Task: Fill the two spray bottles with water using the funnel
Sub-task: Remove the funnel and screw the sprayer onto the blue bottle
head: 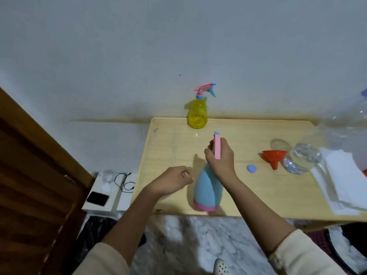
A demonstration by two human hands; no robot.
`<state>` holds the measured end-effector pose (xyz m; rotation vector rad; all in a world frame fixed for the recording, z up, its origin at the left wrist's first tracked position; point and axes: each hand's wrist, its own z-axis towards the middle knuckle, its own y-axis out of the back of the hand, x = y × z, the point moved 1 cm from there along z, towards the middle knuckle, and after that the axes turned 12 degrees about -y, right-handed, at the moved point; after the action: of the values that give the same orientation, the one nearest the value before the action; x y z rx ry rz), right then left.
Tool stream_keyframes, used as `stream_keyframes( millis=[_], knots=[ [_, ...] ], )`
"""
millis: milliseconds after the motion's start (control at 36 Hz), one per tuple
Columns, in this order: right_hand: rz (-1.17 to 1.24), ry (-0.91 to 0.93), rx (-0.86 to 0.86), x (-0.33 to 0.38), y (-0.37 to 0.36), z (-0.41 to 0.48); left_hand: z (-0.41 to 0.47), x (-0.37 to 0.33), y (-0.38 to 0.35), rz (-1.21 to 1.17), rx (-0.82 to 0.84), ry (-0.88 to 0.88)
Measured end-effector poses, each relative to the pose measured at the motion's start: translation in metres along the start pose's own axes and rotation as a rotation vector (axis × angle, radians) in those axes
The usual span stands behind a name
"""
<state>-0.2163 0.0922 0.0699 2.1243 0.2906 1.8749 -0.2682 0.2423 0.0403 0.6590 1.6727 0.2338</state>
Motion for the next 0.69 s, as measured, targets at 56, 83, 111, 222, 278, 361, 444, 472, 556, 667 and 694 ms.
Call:
stream_keyframes(
  millis=[56, 83, 111, 222, 278, 361, 444, 472, 556, 667, 694],
  knots=[
    [-0.003, 0.060, -0.071, 0.007, 0.012, 0.020, 0.019, -0.014, -0.005, -0.056, 0.001, -0.070],
    [-0.007, 0.083, -0.103, 0.010, 0.018, 0.030, 0.030, -0.021, -0.007, -0.084, 0.018, -0.095],
    [-0.004, 0.101, -0.132, 0.011, 0.023, 0.041, 0.041, -0.027, -0.010, -0.107, 0.034, -0.114],
    [0.034, 0.150, -0.220, 0.015, 0.041, 0.087, 0.095, -0.044, -0.030, -0.123, 0.031, -0.176],
    [0.055, 0.167, -0.247, 0.015, 0.045, 0.111, 0.127, -0.048, -0.042, -0.032, -0.059, -0.156],
    [0.063, 0.161, -0.277, 0.009, 0.048, 0.146, 0.174, -0.058, -0.052, -0.014, -0.190, -0.138],
    [0.041, 0.142, -0.258, 0.000, 0.051, 0.182, 0.214, -0.066, -0.052, 0.025, -0.224, -0.135],
    [0.038, 0.123, -0.232, -0.003, 0.053, 0.194, 0.225, -0.065, -0.050, 0.030, -0.219, -0.139],
    [0.039, 0.079, -0.106, -0.015, 0.060, 0.227, 0.254, -0.059, -0.042, 0.005, -0.210, -0.144],
    [-0.004, 0.142, 0.085, -0.025, 0.073, 0.260, 0.285, -0.056, -0.030, 0.002, -0.142, -0.194],
    [-0.009, 0.153, 0.087, -0.026, 0.076, 0.266, 0.291, -0.055, -0.028, 0.000, -0.127, -0.189]
  ],
)
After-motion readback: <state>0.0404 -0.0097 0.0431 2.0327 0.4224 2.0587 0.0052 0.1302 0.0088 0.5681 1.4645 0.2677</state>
